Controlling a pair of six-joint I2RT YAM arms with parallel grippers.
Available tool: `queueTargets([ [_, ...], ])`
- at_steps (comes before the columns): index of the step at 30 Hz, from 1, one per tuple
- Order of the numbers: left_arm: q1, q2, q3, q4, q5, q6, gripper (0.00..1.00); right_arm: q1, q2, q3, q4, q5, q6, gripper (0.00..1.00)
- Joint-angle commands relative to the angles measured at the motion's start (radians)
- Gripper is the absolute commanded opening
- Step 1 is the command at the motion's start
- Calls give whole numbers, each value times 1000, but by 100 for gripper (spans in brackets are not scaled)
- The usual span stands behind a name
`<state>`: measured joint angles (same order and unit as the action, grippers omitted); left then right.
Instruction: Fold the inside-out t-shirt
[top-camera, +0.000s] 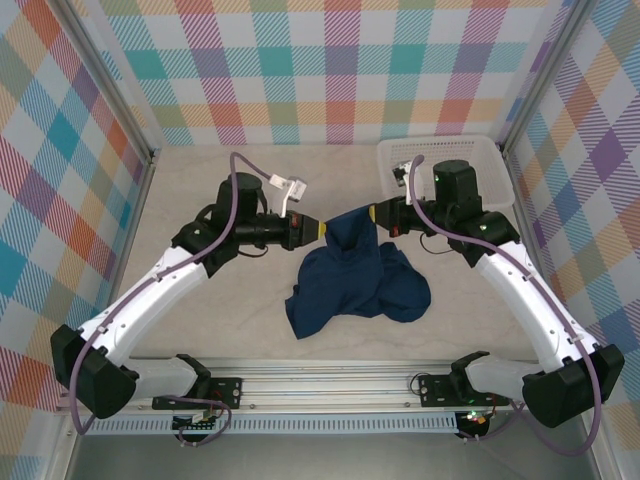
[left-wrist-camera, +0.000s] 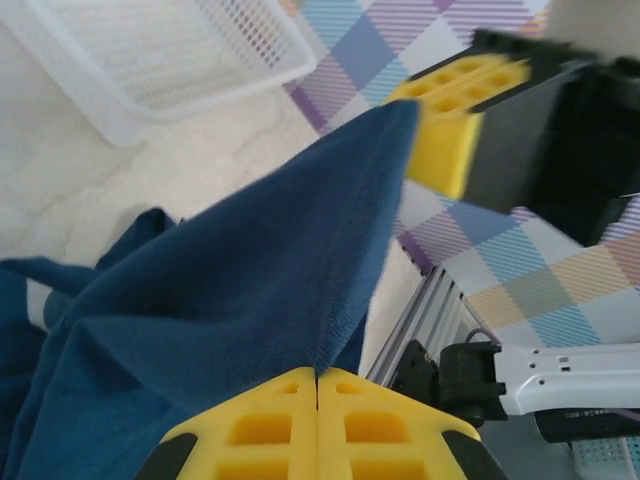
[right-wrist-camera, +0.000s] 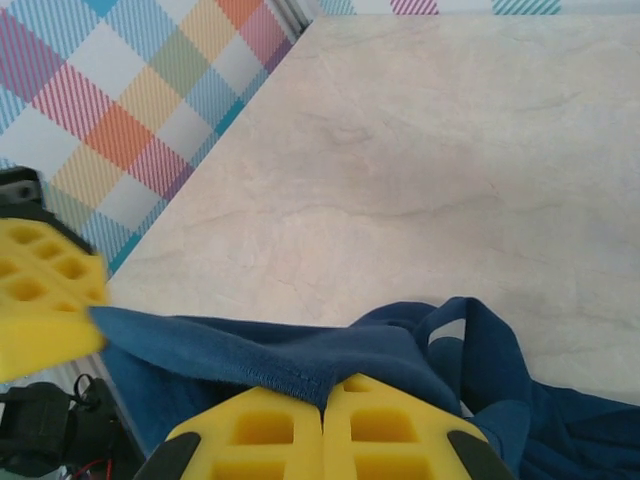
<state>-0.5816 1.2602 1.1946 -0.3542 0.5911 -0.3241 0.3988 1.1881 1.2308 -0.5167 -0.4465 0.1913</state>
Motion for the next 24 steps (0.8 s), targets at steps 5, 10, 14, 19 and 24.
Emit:
queueTargets([
  [5,8,42,20,-157,-233,41,0,6,24,-9,84,-314,37,0],
  [10,8,33,-13,-153,-329,38,2,37,22,-61,132,-241,138,0],
  [14,-2,-6,-84,-80,-214,35,35,48,33,-92,180,-173,224,0],
  [19,-91,-66,-166,-5,-236,65,61,66,46,-98,236,-156,282,0],
  [24,-143,-63,-173,11,-337,151,79,72,58,-75,223,-161,281,0],
])
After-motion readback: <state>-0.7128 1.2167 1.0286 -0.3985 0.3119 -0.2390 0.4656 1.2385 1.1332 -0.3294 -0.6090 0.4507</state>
